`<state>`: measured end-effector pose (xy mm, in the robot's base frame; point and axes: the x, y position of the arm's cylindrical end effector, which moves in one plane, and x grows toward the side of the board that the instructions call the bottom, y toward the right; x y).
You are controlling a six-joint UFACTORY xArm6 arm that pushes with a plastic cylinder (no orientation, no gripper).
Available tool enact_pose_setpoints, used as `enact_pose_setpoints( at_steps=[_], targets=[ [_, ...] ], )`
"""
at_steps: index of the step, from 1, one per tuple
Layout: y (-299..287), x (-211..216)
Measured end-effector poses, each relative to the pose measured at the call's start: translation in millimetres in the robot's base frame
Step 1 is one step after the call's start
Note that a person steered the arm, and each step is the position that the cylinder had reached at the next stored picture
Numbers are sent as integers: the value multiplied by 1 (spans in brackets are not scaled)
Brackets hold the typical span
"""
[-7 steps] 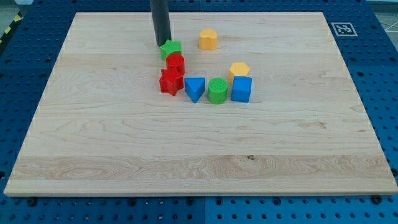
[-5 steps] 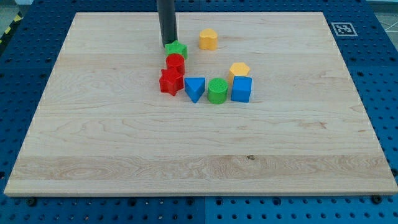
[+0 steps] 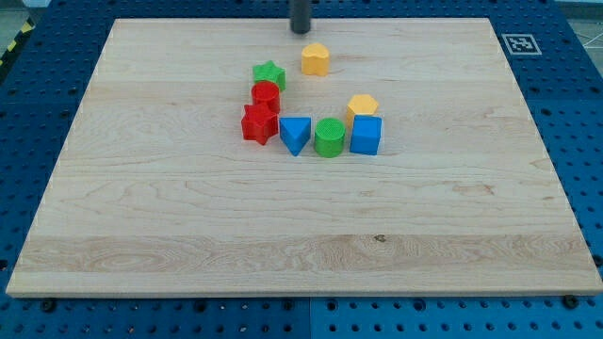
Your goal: Push blue cube along with green circle left a bit
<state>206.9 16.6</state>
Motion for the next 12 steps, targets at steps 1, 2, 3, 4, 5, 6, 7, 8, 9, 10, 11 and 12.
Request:
enact_pose_setpoints(
  at_steps=[1,2,3,4,5,6,7,8,9,10,11,12],
  targets=[
    [53,-2],
    [117,1],
    [176,34],
    [203,89],
    [206,146],
    [204,201],
    [188,222],
    [155,243],
    [115,253],
    [107,240],
    [102,233],
    [84,233]
  ],
)
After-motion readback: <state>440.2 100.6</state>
